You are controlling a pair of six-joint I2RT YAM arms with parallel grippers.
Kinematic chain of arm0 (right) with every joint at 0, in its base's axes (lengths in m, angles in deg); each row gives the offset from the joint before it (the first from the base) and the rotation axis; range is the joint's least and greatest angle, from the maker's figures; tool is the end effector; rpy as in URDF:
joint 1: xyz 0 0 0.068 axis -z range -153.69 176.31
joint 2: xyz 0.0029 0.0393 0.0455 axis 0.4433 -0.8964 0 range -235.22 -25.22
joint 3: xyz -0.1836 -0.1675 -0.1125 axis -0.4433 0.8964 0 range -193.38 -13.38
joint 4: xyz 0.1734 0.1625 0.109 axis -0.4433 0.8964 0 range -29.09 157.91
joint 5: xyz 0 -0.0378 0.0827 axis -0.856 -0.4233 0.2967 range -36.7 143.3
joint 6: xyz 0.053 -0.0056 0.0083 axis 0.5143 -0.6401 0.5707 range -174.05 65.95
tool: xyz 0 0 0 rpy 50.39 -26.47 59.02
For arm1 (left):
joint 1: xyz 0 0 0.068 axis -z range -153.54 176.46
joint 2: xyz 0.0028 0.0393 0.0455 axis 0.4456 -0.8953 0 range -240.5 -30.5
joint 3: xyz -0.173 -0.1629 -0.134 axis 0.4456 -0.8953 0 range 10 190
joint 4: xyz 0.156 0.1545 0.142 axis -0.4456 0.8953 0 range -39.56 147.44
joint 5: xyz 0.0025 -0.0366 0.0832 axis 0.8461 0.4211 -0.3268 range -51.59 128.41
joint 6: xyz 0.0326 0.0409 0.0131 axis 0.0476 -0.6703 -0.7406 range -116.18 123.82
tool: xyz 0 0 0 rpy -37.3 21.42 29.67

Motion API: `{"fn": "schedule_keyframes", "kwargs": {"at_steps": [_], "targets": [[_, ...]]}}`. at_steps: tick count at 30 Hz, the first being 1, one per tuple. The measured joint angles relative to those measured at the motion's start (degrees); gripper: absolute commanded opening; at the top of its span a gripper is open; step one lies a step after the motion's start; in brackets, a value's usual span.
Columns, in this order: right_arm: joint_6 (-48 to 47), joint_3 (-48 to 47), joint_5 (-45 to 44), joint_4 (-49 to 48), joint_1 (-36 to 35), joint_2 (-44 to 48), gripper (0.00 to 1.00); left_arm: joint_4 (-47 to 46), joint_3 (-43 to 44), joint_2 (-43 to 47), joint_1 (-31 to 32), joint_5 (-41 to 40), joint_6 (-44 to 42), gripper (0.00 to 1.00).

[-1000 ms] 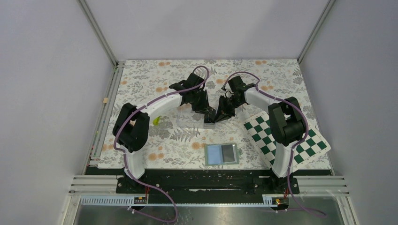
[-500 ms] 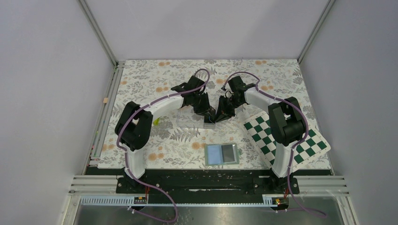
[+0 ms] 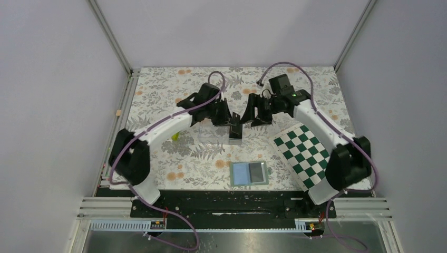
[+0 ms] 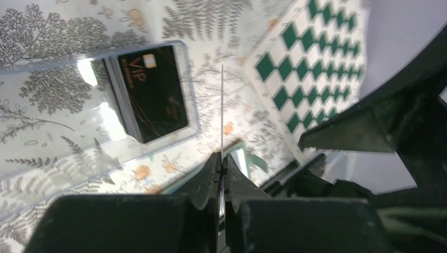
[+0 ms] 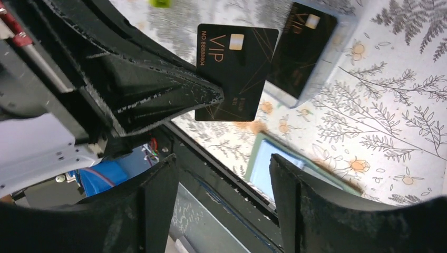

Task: Put the credit cards into the card holder
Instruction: Pick up the credit card from the storage box.

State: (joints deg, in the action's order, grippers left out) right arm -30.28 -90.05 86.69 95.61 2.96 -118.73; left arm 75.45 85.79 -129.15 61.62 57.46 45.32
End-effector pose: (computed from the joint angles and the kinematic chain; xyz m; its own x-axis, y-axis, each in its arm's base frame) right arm 0.3158 0.1578 0.2823 -0.9180 -0.0297 -0.3954 -0.3006 0.7024 0.6451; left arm 0.3048 -0.2288 0.2547 -0.9335 -0.1086 -0.3418 0.1398 0.7674 -0.6257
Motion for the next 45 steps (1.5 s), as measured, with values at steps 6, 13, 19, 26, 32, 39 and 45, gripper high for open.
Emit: {"fn": "schedule_keyframes", "kwargs": {"at_steps": [6,13,19,26,32,39,45], "targets": [[-0.2,2.4,1.5,0.2,0.1,14.0,0.73,-7.6,-11.4,18.0,-0.3,1.7,3.5,0.0],[1.9,15.6,10.1,-2.0,0.2,24.3,0.68,-26.1,-34.4,30.4,-0.5,10.8,16.2,0.0],[8.7,27.6,20.0,-10.4,0.2,28.0,0.6,-42.3,-47.6,35.3,1.2,16.6,29.3,0.0],[23.8,39.0,26.7,-29.5,-0.2,28.5,0.52,-53.7,-48.8,36.9,5.4,18.6,35.1,0.0],[31.4,40.0,28.8,-41.1,-2.0,27.3,0.4,-59.0,-48.8,34.8,6.8,19.1,37.4,0.0],[32.2,40.1,27.6,-41.4,-2.1,28.4,0.38,-60.7,-48.8,34.4,6.8,18.6,38.1,0.0],[26.6,38.9,23.6,-31.3,-1.7,32.7,0.46,-52.1,-48.5,38.4,6.8,15.1,34.4,0.0]]}}
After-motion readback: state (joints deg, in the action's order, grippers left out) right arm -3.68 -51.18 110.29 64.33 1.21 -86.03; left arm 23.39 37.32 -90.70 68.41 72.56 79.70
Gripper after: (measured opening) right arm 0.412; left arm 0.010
